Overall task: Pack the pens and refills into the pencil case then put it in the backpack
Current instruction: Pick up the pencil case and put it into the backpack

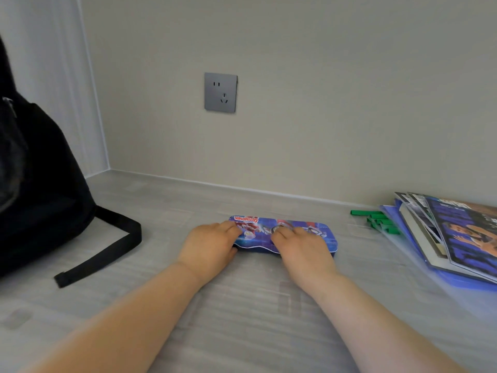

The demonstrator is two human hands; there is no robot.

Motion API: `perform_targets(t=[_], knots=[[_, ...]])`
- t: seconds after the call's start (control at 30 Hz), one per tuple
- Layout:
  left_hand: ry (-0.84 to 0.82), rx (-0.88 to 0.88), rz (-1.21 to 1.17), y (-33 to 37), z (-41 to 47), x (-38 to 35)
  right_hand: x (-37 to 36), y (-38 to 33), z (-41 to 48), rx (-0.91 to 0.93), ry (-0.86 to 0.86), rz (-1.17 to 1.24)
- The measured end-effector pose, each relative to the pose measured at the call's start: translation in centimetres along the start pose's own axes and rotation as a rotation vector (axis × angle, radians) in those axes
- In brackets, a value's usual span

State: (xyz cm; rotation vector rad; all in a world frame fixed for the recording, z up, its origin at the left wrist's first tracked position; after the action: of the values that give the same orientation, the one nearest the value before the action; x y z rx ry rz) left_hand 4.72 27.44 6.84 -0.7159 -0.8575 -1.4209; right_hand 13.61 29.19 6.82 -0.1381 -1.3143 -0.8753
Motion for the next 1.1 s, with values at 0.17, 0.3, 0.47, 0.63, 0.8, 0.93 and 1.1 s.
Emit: perform_targets(t=[0.17, 0.3, 0.47, 0.63, 0.8, 0.93, 1.1], knots=[[0.073, -0.139, 0.157, 1.1, -1.6, 2.3, 0.7, -0.5, -0.8, 0.005, 0.038, 0.166], [0.052, -0.021, -0.029, -2.2, -3.3, 5.1, 2.4, -2.5, 0.0, 0.097, 0.113, 0.352], [0.104, -0.035, -0.039, -5.2, -6.2, 10.5, 6.0, -8.8, 3.5, 0.244, 0.079, 0.277], [0.152, 0.087, -0.02, -9.8, -8.4, 17.1, 11.1, -13.9, 7.4, 0.314, 0.085, 0.297], [0.278, 0.193, -0.046, -16.0, -11.1, 24.5, 15.6, -17.9, 10.2, 0.373, 0.116, 0.536], [0.318, 0.303, 0.134, -23.3, -13.0, 28.9, 20.2, -18.4, 12.4, 0.415, 0.278, 0.819], [0.22, 0.515, 0.282, -32.6, -12.8, 30.8, 25.5, -17.0, 15.2, 0.428, 0.522, 1.116]])
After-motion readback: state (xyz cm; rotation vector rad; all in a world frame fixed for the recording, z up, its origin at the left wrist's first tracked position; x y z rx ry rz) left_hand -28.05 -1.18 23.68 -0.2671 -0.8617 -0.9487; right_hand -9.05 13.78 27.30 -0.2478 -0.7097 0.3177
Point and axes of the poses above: each hand's wrist, its own z-axis towards the middle knuckle, its own x-axis out of the back of the hand, y = z × x, the point moved 10 cm from there along z, towards the middle knuckle, and after that the axes turned 12 degrees about x, right-handed, at the moved point
